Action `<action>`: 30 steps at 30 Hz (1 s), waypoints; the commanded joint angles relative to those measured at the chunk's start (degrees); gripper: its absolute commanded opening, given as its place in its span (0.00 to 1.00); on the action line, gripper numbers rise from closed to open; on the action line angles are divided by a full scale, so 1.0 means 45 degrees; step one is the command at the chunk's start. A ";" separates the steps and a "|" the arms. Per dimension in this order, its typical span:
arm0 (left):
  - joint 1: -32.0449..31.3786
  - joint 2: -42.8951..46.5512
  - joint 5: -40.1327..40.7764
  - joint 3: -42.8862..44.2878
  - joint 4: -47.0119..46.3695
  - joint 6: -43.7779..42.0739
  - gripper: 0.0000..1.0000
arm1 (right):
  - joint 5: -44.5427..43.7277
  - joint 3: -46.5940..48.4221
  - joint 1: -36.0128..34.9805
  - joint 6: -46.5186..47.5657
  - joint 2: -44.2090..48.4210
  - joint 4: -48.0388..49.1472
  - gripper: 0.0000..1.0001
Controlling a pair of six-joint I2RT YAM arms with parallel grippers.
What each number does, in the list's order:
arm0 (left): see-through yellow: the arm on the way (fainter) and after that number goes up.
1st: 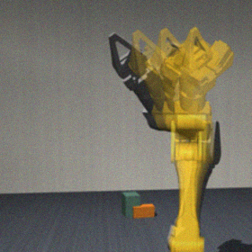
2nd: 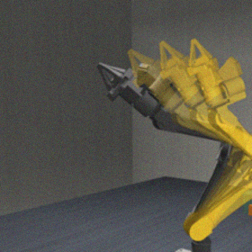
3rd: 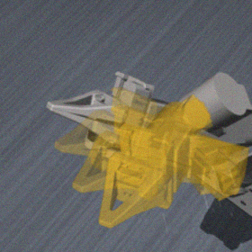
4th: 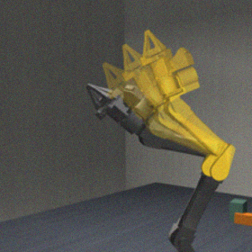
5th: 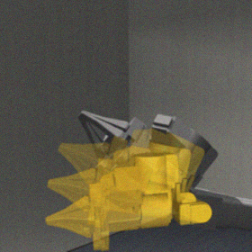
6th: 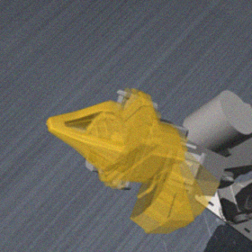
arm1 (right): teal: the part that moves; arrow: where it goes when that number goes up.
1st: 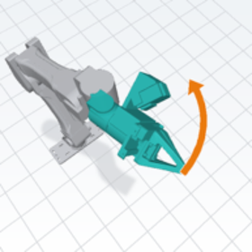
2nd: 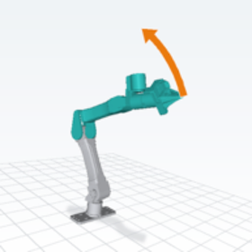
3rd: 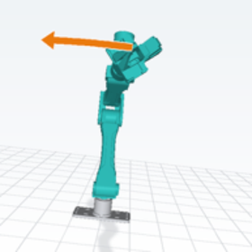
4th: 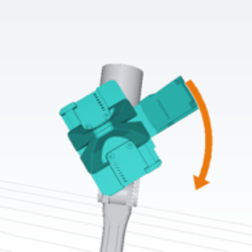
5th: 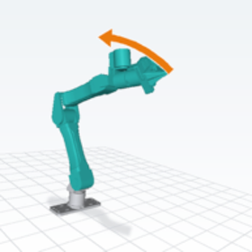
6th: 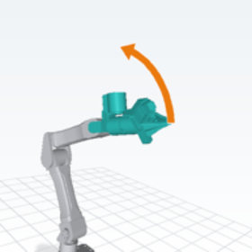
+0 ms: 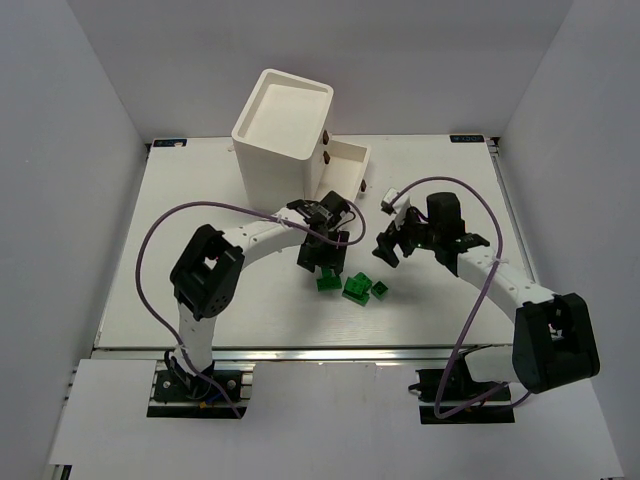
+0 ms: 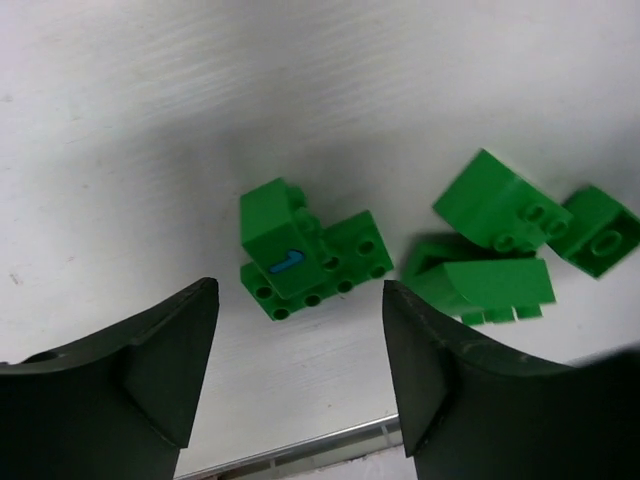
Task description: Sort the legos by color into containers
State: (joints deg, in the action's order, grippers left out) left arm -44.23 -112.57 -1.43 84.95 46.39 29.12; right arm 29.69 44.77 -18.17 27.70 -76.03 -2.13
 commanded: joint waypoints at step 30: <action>0.1601 -0.0897 0.1529 0.6860 -0.1206 -0.3135 0.00 | -0.0218 -0.0184 0.0269 -0.1001 0.1133 0.0494 0.00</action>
State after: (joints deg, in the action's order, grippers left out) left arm -40.93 -113.38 1.17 110.61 41.54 16.95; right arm 22.57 40.86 -17.34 21.96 -71.07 2.68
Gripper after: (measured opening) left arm 0.369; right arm 0.253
